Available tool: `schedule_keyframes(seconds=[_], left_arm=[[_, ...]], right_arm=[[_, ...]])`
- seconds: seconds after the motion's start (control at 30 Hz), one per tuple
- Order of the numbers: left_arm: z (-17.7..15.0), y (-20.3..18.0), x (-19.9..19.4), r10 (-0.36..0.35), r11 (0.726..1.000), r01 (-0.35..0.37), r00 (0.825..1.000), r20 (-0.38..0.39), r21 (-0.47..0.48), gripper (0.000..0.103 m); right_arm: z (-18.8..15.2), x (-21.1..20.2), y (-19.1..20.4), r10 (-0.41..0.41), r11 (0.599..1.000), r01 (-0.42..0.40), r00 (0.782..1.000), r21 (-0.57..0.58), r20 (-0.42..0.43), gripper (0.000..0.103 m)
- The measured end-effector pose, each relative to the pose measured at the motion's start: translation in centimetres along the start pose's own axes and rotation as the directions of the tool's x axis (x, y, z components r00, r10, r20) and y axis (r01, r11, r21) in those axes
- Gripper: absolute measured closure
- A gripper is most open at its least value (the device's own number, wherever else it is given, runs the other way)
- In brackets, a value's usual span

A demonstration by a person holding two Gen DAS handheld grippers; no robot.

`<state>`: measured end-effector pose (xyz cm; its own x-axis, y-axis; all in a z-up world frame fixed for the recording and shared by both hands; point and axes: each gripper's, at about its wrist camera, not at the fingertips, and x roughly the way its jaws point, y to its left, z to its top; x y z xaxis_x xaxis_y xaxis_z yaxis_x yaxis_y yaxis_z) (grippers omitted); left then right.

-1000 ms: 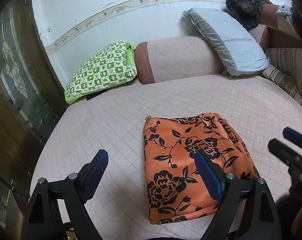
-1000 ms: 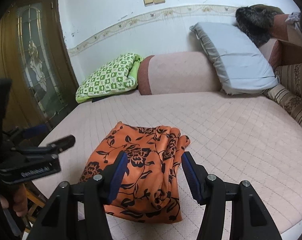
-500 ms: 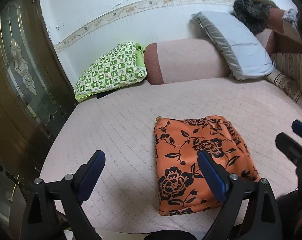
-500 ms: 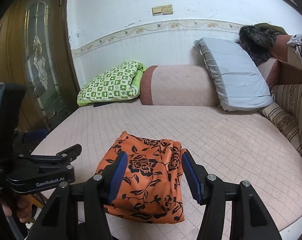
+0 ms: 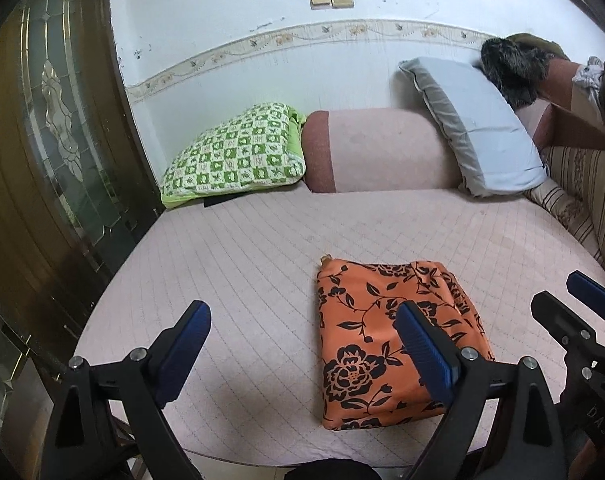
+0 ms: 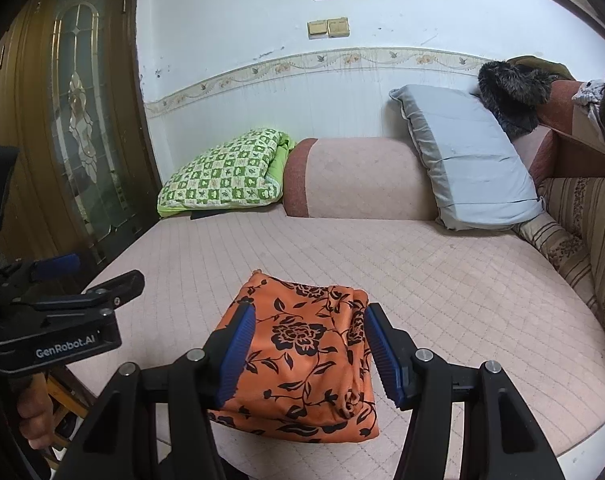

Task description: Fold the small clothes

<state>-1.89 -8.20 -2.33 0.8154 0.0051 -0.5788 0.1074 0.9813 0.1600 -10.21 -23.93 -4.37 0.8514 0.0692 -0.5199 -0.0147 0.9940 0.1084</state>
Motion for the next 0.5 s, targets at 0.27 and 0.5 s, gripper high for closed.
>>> schedule_keyframes(seconds=[0.27,0.5], left_arm=[[0.5,0.8,-1.9,-0.016,1.000,0.016,0.999,0.039,0.005,0.009],[1.2,1.7,-3.2,-0.016,1.000,0.017,0.998,0.062,-0.011,0.009]], right_arm=[[1.2,-2.1,1.9,0.000,1.000,0.001,0.999,-0.028,0.036,0.043],[2.3,-3.6,3.6,0.011,0.999,-0.007,0.998,-0.052,0.062,0.043]])
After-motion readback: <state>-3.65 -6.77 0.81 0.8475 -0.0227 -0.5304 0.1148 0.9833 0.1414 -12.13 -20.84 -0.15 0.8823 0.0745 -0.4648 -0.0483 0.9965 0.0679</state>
